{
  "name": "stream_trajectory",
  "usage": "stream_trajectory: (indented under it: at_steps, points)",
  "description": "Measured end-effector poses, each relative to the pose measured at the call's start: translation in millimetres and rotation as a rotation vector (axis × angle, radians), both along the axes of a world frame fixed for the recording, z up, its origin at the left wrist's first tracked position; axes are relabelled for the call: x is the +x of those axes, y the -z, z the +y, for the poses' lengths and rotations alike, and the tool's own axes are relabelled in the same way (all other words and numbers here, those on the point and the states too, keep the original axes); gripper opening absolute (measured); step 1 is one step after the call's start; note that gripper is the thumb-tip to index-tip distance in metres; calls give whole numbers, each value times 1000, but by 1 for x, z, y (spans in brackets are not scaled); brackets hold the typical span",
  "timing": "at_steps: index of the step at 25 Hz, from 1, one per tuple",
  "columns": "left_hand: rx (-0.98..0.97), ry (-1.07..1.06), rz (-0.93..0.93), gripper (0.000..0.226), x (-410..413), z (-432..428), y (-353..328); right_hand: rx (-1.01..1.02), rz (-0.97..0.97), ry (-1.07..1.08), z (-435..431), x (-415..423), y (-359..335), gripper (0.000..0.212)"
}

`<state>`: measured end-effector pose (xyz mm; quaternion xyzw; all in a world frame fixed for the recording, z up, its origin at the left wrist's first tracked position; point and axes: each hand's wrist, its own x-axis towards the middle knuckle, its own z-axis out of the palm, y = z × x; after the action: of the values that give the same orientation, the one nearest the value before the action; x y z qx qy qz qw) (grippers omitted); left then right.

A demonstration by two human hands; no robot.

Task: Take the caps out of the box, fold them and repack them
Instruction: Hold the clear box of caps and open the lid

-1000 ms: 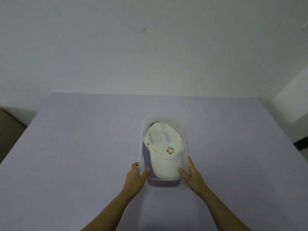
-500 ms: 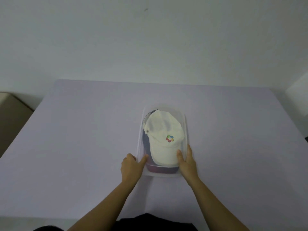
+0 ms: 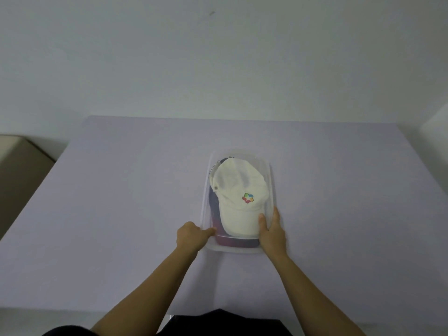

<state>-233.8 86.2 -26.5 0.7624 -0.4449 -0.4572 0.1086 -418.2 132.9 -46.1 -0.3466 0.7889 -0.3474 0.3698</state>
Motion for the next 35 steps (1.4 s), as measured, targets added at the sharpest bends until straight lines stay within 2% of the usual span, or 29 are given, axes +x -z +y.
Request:
stream_trajectory:
  at_steps: [4,9,20,27,31,33,35]
  points:
    - [-3,-7,15,52,-4,0,-5,9,-4,12,0,-2,2,59]
    - [71,-29,78,40,-1,-1,-8,27,7,-1,0,-2,3,59]
    - [137,-34,54,37,-1,-3,-16,39,15,5,0,1,2,59]
    - [54,1,86,37,-1,3,-18,20,-50,0,1,-3,-2,60]
    - [-31,-58,139,37,-1,10,-16,-1,-203,21,6,-9,-6,57]
    - [-71,-123,226,35,-1,15,-16,8,-331,53,4,-14,-5,58]
    - [-52,-289,540,32,-1,17,-18,-5,-506,100,2,-19,-1,75]
